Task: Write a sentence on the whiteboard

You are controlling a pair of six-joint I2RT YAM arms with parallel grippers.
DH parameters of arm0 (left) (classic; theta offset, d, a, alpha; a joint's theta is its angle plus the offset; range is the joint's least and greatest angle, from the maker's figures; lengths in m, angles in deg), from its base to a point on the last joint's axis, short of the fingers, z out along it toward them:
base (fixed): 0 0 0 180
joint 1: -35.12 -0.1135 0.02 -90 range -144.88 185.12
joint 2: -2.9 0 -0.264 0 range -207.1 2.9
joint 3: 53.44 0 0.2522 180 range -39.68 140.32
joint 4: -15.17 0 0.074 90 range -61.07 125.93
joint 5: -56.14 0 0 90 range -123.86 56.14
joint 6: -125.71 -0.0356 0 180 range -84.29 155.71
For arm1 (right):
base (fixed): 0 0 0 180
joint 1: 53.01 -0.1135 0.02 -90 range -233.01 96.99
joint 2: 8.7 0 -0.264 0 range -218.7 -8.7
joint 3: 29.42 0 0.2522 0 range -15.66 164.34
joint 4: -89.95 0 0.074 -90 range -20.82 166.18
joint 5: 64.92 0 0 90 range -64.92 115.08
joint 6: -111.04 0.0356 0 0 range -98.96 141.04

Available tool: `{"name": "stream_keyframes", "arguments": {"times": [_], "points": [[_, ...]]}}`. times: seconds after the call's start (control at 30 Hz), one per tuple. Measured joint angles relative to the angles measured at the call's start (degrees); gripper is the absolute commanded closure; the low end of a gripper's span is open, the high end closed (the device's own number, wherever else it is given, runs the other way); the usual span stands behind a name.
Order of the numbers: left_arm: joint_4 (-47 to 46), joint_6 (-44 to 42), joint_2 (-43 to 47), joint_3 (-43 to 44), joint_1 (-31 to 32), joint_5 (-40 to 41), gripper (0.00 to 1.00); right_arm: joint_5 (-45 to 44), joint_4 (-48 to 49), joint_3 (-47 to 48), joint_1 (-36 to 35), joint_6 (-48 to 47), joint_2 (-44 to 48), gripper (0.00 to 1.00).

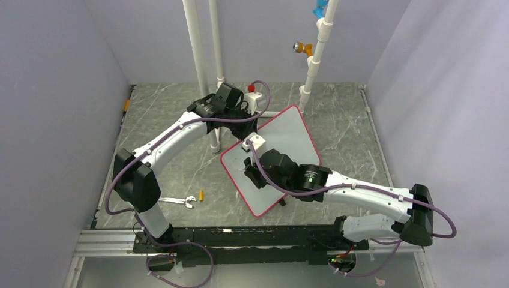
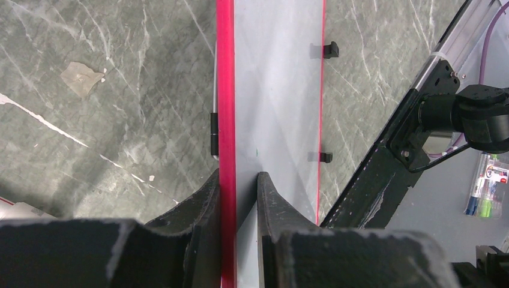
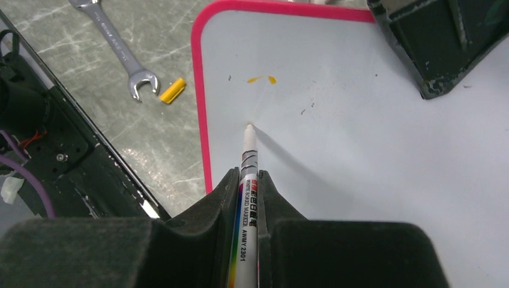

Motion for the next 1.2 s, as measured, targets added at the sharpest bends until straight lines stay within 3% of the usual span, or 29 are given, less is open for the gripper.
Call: {"name": "stream_keyframes", "arguments": {"times": [0.43, 0.7, 1.2], "points": [[0.0, 0.0, 0.0, 0.0, 0.0, 0.1, 1.00, -4.3, -1.6, -0.6, -0.1, 0.3, 0.7, 1.00], [0.0, 0.0, 0.0, 0.0, 0.0, 0.2, 1.00, -3.8, -0.4, -0.3, -0.1, 0.3, 6.3, 1.00], [0.0, 0.1, 0.0, 0.0, 0.1, 0.5, 1.00, -6.4, 1.5, 3.0, 0.0, 0.3, -2.3, 1.00]]}}
